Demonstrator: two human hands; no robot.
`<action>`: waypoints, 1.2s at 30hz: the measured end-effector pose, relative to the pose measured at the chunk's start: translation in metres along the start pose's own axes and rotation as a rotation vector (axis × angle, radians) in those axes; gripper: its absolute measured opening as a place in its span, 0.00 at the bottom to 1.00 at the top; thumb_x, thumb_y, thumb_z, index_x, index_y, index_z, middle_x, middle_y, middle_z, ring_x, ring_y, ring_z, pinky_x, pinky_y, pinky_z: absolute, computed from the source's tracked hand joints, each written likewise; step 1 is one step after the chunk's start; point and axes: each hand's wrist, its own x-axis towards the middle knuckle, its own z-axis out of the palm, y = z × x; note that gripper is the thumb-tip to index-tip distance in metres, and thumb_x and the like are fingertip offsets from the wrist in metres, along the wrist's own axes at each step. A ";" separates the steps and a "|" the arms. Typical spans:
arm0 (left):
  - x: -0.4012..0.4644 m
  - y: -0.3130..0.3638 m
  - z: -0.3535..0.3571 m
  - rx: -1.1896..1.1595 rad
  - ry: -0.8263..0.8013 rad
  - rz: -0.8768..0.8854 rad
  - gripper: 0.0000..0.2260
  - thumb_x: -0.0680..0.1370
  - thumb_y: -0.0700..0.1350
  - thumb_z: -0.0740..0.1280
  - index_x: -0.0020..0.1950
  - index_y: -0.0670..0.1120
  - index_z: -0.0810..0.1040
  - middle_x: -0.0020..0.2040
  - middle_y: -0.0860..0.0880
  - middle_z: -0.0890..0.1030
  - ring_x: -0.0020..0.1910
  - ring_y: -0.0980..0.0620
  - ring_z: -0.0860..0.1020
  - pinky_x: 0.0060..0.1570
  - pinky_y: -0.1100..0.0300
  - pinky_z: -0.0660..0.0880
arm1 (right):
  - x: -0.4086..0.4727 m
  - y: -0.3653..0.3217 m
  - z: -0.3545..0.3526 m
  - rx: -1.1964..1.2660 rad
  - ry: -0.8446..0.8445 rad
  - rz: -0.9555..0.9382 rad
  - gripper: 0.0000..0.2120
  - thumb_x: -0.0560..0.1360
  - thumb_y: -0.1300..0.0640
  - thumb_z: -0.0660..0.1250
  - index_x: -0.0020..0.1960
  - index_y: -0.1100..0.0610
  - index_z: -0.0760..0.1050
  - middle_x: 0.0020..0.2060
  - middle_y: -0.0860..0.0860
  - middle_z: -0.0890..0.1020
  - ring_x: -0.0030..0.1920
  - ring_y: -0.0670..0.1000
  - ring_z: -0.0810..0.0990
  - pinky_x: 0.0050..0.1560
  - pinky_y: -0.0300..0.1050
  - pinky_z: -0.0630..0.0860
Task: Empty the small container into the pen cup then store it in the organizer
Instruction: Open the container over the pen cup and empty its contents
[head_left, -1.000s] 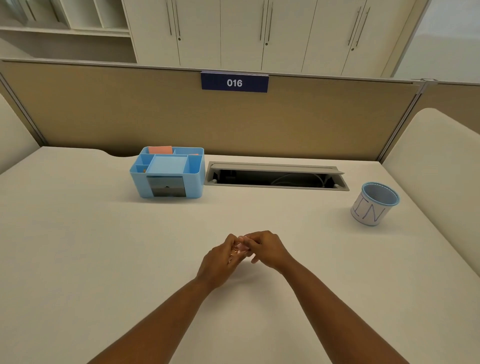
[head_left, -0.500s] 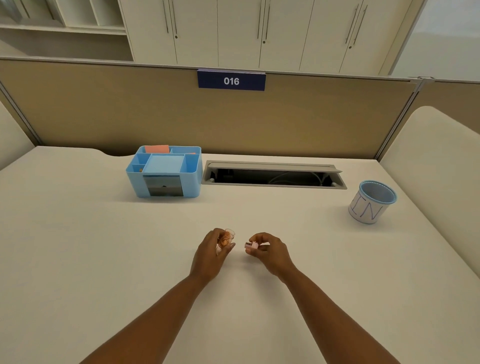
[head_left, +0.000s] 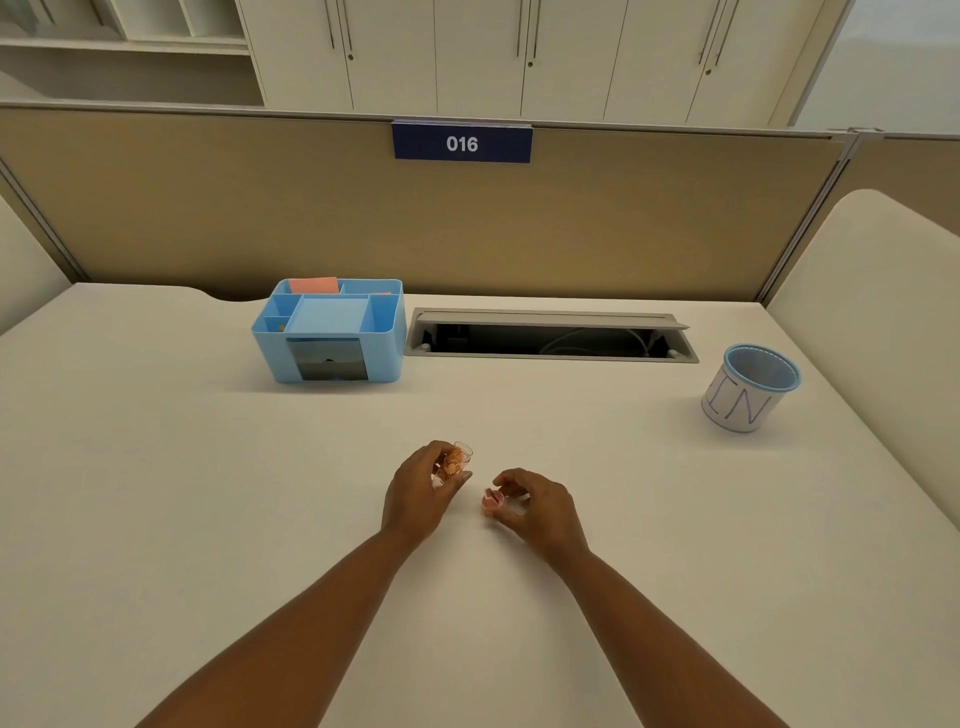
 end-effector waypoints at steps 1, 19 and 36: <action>0.000 0.001 0.001 0.001 0.004 0.003 0.10 0.71 0.45 0.70 0.50 0.46 0.75 0.45 0.51 0.78 0.43 0.50 0.75 0.43 0.59 0.71 | 0.000 0.001 0.000 -0.044 -0.011 -0.010 0.11 0.66 0.51 0.73 0.48 0.50 0.77 0.43 0.47 0.83 0.45 0.46 0.78 0.45 0.37 0.71; 0.009 0.064 0.009 -0.177 -0.001 0.008 0.15 0.68 0.43 0.74 0.52 0.43 0.75 0.51 0.42 0.81 0.45 0.51 0.76 0.44 0.62 0.72 | 0.002 -0.037 -0.054 0.318 0.136 0.100 0.17 0.68 0.52 0.72 0.56 0.54 0.75 0.50 0.54 0.81 0.46 0.51 0.80 0.40 0.35 0.76; 0.036 0.145 0.100 -0.221 -0.205 0.137 0.10 0.69 0.44 0.72 0.49 0.43 0.79 0.47 0.43 0.83 0.44 0.50 0.78 0.40 0.67 0.73 | 0.001 -0.005 -0.136 0.434 0.455 0.195 0.12 0.69 0.57 0.72 0.52 0.55 0.78 0.47 0.53 0.82 0.47 0.51 0.80 0.52 0.50 0.79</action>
